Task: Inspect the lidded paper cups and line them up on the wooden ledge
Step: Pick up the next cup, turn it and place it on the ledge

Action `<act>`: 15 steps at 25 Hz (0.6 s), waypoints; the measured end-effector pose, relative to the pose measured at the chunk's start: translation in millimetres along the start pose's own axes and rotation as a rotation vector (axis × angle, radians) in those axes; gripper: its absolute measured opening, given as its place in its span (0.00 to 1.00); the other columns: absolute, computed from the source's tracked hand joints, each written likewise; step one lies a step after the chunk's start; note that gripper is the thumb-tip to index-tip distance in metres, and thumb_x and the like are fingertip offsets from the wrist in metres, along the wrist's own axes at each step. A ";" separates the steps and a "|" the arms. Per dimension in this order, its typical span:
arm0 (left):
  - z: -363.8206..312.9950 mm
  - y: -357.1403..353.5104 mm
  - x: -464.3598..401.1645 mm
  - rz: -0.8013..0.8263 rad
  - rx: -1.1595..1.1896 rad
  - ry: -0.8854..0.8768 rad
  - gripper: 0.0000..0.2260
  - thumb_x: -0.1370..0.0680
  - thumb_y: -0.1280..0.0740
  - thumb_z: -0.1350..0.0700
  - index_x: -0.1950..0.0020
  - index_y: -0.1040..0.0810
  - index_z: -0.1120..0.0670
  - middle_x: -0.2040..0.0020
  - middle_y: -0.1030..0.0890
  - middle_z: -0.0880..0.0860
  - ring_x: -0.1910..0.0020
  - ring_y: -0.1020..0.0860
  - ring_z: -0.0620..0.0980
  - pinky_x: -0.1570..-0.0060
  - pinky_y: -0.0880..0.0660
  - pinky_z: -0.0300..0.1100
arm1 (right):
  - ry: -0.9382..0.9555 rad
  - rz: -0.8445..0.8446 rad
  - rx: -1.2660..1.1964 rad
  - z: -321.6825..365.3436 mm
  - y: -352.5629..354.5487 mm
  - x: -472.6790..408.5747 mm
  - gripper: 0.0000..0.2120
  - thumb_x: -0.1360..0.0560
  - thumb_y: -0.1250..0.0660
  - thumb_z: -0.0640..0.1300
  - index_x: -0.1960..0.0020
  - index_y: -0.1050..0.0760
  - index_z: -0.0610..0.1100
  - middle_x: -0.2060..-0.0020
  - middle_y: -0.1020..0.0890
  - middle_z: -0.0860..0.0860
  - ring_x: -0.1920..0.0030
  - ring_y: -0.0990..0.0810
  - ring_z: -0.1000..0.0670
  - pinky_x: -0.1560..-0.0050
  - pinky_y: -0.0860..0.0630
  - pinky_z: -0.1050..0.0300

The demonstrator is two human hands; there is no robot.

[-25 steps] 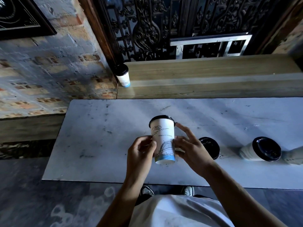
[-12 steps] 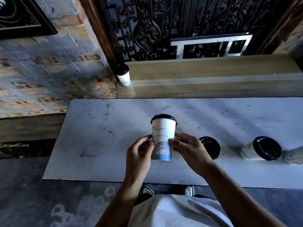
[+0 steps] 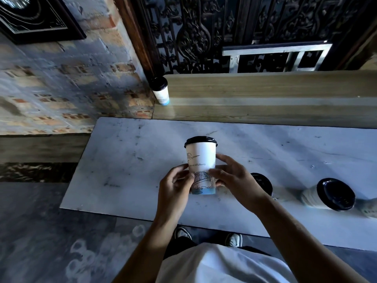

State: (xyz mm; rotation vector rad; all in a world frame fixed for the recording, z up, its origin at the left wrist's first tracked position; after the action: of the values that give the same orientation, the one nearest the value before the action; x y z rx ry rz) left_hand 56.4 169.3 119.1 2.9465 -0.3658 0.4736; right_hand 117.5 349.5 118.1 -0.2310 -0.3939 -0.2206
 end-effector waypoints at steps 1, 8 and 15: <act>-0.5 -2.0 -0.8 -0.010 -0.005 -0.010 0.11 0.29 0.28 0.54 0.47 0.16 0.47 0.52 0.11 0.48 0.50 0.13 0.49 0.41 0.18 0.57 | 0.002 0.007 0.053 2.6 2.8 -3.2 0.25 0.24 0.27 0.38 0.28 0.28 0.46 0.43 0.14 0.42 0.45 0.15 0.42 0.48 0.20 0.47; -14.9 -17.9 -56.2 0.038 -0.077 -0.064 0.17 0.24 0.27 0.66 0.39 0.19 0.49 0.40 0.15 0.58 0.47 0.14 0.46 0.48 0.16 0.50 | 0.086 -0.006 0.421 40.6 29.8 -63.7 0.24 0.31 0.22 0.34 0.37 0.22 0.48 0.48 0.16 0.54 0.55 0.16 0.62 0.56 0.22 0.67; -24.6 -47.2 -195.6 0.120 -0.218 -0.149 0.24 0.32 0.23 0.59 0.37 0.22 0.49 0.41 0.16 0.49 0.43 0.16 0.49 0.42 0.19 0.49 | 0.080 -0.114 0.483 53.7 53.2 -190.6 0.34 0.34 0.22 0.35 0.36 0.31 0.54 0.46 0.14 0.43 0.52 0.12 0.46 0.47 0.17 0.38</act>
State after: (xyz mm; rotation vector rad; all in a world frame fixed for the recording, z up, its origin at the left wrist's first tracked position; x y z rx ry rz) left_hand -118.7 261.1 74.5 2.7646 -0.5747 0.2112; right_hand -59.4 446.0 80.2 0.2748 -0.3700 -0.2392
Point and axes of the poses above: each hand's wrist, its own x-axis away from the middle knuckle, its own y-axis out of the back of the hand, z = x × y, the point moved 2 cm from there along -x, towards the middle knuckle
